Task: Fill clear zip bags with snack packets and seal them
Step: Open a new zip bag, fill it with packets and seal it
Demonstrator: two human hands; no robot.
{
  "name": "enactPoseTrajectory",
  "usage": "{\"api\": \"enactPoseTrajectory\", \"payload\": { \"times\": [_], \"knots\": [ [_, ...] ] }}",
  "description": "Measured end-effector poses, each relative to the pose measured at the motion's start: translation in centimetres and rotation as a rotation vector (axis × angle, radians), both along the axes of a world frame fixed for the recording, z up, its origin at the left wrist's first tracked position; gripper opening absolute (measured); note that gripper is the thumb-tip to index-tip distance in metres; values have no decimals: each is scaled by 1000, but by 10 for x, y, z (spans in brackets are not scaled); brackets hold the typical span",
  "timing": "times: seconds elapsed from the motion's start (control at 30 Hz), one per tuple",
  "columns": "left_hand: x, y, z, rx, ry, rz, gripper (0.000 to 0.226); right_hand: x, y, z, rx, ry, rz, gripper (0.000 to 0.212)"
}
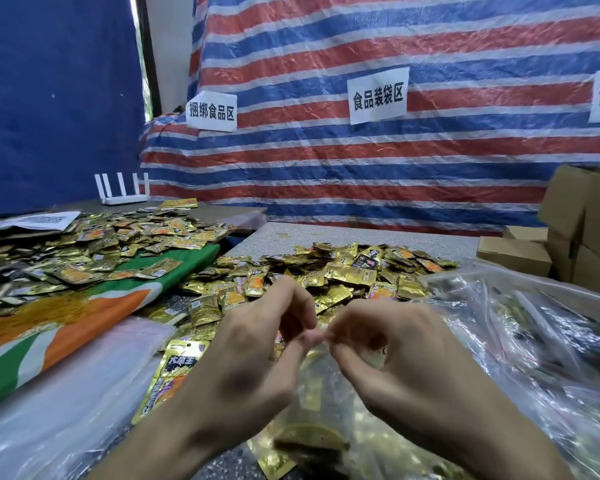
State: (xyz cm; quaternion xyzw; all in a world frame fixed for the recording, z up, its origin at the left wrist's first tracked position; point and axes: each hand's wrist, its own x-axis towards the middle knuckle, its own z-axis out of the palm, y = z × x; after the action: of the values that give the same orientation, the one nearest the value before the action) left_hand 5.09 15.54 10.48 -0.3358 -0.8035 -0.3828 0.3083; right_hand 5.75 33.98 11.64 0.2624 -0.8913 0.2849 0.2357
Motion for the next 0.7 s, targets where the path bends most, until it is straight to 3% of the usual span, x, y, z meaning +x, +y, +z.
{"api": "enactPoseTrajectory", "payload": {
  "times": [0.53, 0.7],
  "knots": [
    [6, 0, 3, -5, 11, -28, 30, 5, 3, 5, -59, 2, 86, 15],
    [5, -1, 2, 18, -2, -71, 12, 6, 3, 6, -86, 4, 71, 17]
  ]
}}
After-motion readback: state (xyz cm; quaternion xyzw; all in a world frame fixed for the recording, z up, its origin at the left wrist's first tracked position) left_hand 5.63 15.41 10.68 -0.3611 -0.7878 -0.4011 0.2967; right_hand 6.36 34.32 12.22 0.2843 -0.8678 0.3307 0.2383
